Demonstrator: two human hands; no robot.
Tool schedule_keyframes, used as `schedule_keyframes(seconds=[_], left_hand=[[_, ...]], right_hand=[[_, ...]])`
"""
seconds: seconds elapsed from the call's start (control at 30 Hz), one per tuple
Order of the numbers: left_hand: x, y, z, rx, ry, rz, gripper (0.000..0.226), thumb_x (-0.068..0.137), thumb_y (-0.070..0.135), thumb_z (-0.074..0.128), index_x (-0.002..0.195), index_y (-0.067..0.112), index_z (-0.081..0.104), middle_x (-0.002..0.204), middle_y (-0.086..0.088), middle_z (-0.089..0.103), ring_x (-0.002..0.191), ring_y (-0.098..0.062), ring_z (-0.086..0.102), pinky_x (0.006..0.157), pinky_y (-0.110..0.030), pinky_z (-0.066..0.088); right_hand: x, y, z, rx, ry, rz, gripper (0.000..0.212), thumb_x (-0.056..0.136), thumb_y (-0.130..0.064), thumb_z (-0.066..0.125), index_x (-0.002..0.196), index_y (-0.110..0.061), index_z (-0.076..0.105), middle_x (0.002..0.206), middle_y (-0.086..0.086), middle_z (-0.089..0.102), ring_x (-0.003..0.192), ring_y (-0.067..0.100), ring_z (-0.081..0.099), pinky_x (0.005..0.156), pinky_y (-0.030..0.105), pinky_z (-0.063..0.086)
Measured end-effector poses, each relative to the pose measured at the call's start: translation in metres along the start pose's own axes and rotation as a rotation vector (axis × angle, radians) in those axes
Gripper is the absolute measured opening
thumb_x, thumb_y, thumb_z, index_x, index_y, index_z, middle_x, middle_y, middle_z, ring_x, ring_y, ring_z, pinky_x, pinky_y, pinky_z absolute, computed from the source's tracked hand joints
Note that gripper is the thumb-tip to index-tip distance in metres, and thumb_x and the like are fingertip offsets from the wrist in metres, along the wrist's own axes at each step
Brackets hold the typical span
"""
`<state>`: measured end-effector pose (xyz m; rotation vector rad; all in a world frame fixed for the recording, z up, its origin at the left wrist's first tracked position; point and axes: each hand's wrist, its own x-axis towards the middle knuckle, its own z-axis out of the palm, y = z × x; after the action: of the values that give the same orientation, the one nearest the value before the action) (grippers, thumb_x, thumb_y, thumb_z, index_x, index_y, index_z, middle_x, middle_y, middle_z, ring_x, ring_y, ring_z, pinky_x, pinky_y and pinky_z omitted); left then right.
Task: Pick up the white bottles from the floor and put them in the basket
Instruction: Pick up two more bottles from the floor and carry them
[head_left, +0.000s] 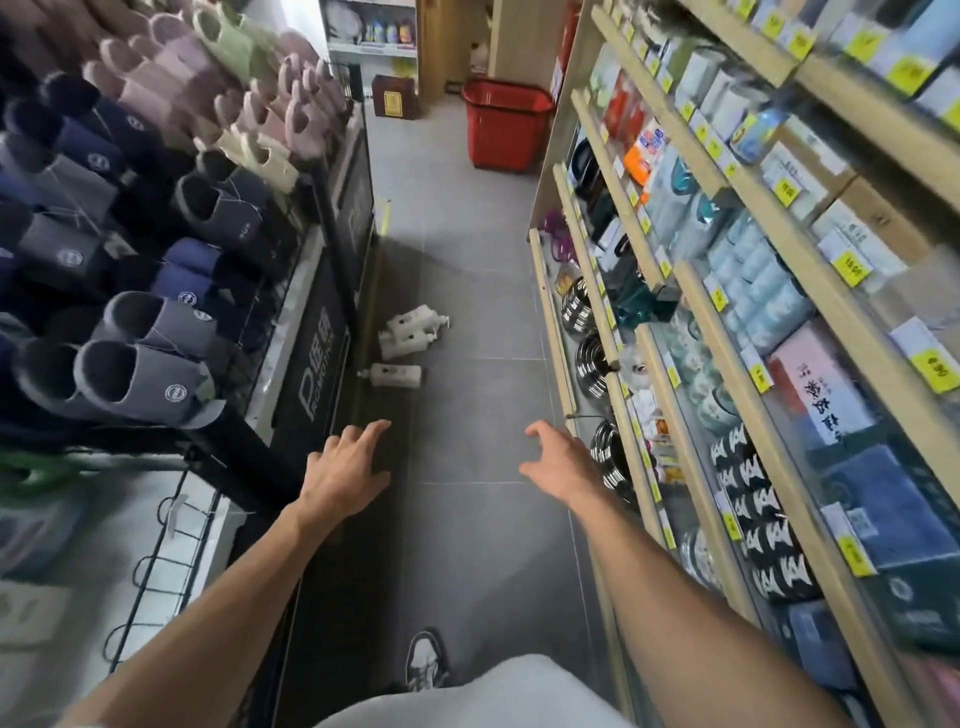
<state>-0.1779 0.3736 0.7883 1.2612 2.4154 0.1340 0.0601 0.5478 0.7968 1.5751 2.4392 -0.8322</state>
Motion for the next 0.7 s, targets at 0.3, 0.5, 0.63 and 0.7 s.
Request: schedule_keyframes(seconds=[0.3, 0.5, 0.63, 0.7], left_hand=[[0.075, 0.012, -0.004, 0.007, -0.059, -0.017, 0.079, 0.09, 0.04, 0.066, 0.155, 0.037, 0.02, 0.141, -0.004, 0.046, 0.13, -0.029, 0.046, 0.103, -0.05, 0.043], [0.132, 0.036, -0.019, 0.038, -0.049, -0.053, 0.079, 0.09, 0.039, 0.065, 0.155, 0.037, 0.02, 0.142, -0.004, 0.045, 0.13, -0.028, 0.044, 0.104, -0.05, 0.042], [0.174, 0.057, -0.037, 0.044, -0.035, -0.059, 0.079, 0.09, 0.039, 0.066, 0.155, 0.036, 0.021, 0.142, -0.004, 0.045, 0.131, -0.029, 0.044, 0.106, -0.052, 0.04], [0.189, 0.066, -0.04, 0.043, -0.012, -0.067, 0.079, 0.09, 0.038, 0.066, 0.155, 0.036, 0.021, 0.142, -0.004, 0.045, 0.131, -0.029, 0.044, 0.105, -0.052, 0.04]], right_hand=[[0.08, 0.002, -0.015, -0.002, -0.068, 0.037, 0.052, 0.086, -0.026, 0.065, 0.136, -0.032, 0.049, 0.134, -0.001, 0.054, 0.12, 0.025, 0.055, 0.092, 0.036, 0.047], [0.151, 0.009, -0.038, 0.035, -0.096, 0.019, 0.054, 0.085, -0.027, 0.065, 0.136, -0.032, 0.049, 0.135, 0.001, 0.051, 0.122, 0.025, 0.053, 0.094, 0.036, 0.047], [0.198, 0.014, -0.063, 0.039, -0.092, 0.005, 0.055, 0.085, -0.027, 0.066, 0.137, -0.031, 0.049, 0.139, 0.001, 0.051, 0.126, 0.026, 0.052, 0.094, 0.036, 0.045], [0.219, 0.014, -0.074, 0.037, -0.092, -0.014, 0.055, 0.085, -0.027, 0.066, 0.137, -0.03, 0.049, 0.14, 0.001, 0.051, 0.126, 0.026, 0.051, 0.094, 0.036, 0.045]])
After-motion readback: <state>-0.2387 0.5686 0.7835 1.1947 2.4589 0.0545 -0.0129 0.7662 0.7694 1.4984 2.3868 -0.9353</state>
